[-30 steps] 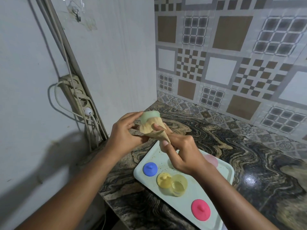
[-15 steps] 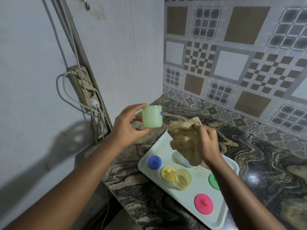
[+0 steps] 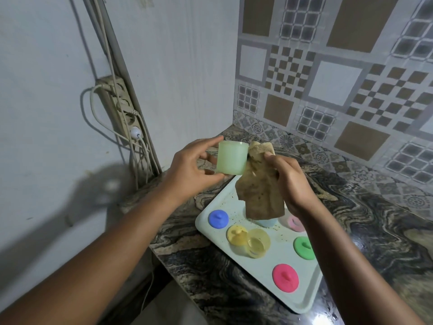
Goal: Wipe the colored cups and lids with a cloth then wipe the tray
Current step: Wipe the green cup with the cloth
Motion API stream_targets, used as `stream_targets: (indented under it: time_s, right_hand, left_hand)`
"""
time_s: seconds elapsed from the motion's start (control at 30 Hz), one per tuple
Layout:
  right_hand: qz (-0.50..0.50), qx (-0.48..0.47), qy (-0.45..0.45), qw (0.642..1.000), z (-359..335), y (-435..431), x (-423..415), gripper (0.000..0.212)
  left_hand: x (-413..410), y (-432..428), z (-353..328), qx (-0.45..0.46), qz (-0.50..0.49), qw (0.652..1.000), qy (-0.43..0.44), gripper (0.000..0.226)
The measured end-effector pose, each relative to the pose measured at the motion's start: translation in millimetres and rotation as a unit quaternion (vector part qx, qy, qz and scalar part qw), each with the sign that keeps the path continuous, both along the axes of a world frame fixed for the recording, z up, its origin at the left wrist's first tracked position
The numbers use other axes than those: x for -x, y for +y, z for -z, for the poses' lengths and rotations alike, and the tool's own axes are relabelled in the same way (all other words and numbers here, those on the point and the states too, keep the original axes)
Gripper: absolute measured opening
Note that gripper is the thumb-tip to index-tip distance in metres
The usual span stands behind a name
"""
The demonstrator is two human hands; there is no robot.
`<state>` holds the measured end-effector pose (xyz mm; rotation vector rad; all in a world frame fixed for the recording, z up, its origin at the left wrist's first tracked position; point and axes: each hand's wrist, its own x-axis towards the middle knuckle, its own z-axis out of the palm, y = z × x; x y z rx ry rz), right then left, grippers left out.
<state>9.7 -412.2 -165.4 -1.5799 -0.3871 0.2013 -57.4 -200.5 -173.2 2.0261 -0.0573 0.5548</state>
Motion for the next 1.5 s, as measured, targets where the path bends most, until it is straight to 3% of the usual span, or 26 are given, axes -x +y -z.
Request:
stream_targets:
  time_s: [0.13, 0.3, 0.43, 0.53, 0.67, 0.77, 1.07, 1.17, 1.23, 1.33, 1.4, 1.5]
  right_hand:
    - [-0.003, -0.021, 0.011, 1.000, -2, -1, 0, 0.035]
    - [0.064, -0.031, -0.023, 0.997, -5, 1, 1, 0.044]
    - [0.065, 0.041, -0.165, 0.983, -7, 4, 5, 0.040]
    - [-0.020, 0.102, -0.244, 0.964, -11, 7, 10, 0.025]
    - [-0.099, 0.172, -0.352, 0.915, -7, 7, 10, 0.042]
    - [-0.116, 0.148, -0.361, 0.914, -3, 1, 10, 0.039]
    - [-0.043, 0.108, -0.387, 0.915, 11, -7, 22, 0.028]
    - [0.002, 0.078, -0.321, 0.944, 26, -12, 17, 0.040]
    - [0.037, -0.005, -0.220, 0.975, 30, -12, 14, 0.044]
    - [0.092, -0.116, -0.135, 0.980, 18, -7, 12, 0.045]
    - [0.108, -0.096, -0.181, 0.973, 8, -4, 13, 0.041]
    - [0.062, -0.008, -0.328, 0.942, -3, 3, 19, 0.026]
  left_hand:
    - [2, 0, -9, 0.000, 0.009, 1.000, 0.003, 0.079]
    - [4, -2, -12, -0.026, 0.005, 0.999, 0.017, 0.072]
    - [2, -4, -11, -0.042, 0.001, 0.999, 0.004, 0.079]
    - [-1, -8, -11, -0.052, 0.007, 0.998, -0.017, 0.081]
    - [-3, -11, -16, -0.097, 0.004, 0.994, -0.047, 0.067]
    - [-4, -10, -17, -0.090, 0.000, 0.995, -0.047, 0.061]
    - [-7, -2, -16, 0.013, -0.028, 1.000, -0.001, 0.081]
    - [-8, 0, -15, -0.001, -0.022, 1.000, -0.003, 0.088]
    - [-7, 0, -16, -0.015, -0.017, 1.000, -0.006, 0.090]
    - [-5, 1, -18, -0.027, -0.012, 1.000, -0.009, 0.089]
    - [-6, 1, -17, -0.037, -0.010, 0.999, -0.013, 0.088]
    - [-8, 1, -15, -0.035, -0.007, 0.999, -0.017, 0.087]
